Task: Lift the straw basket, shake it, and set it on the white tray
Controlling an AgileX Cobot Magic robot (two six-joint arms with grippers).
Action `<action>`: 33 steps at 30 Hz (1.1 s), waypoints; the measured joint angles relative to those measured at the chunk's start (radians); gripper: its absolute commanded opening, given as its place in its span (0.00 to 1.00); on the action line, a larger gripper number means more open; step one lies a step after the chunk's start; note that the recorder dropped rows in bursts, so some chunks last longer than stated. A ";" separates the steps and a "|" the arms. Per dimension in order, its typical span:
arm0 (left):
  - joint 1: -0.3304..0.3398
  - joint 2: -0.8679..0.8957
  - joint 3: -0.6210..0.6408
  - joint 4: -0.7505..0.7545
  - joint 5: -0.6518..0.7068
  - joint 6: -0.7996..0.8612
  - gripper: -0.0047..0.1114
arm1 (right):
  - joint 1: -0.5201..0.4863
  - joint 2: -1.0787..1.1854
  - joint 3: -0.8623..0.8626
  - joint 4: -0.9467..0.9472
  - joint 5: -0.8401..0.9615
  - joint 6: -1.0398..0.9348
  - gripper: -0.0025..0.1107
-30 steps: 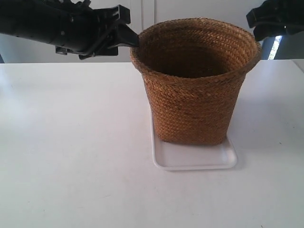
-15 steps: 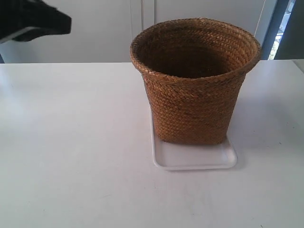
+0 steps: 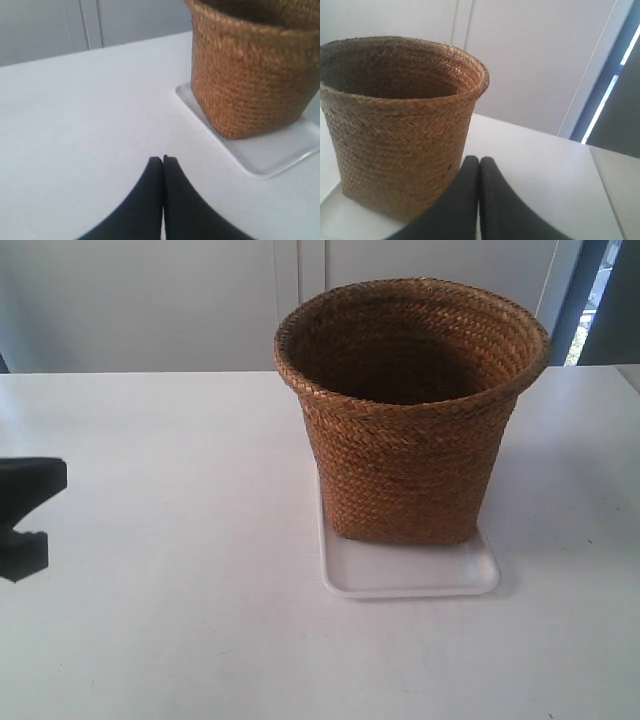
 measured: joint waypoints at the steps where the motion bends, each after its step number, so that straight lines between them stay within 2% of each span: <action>1: 0.000 0.000 0.015 0.000 -0.002 0.000 0.04 | 0.000 -0.014 0.012 0.000 -0.030 0.000 0.02; 7: 0.000 0.000 0.041 0.000 -0.010 0.004 0.04 | 0.000 -0.034 0.016 0.000 -0.130 0.000 0.02; 27: 0.000 -0.033 0.042 0.000 -0.012 0.008 0.04 | 0.000 -0.034 0.016 0.000 -0.135 0.000 0.02; 33: 0.071 -0.204 0.059 0.000 0.066 -0.020 0.04 | 0.000 -0.034 0.016 0.000 -0.137 0.000 0.02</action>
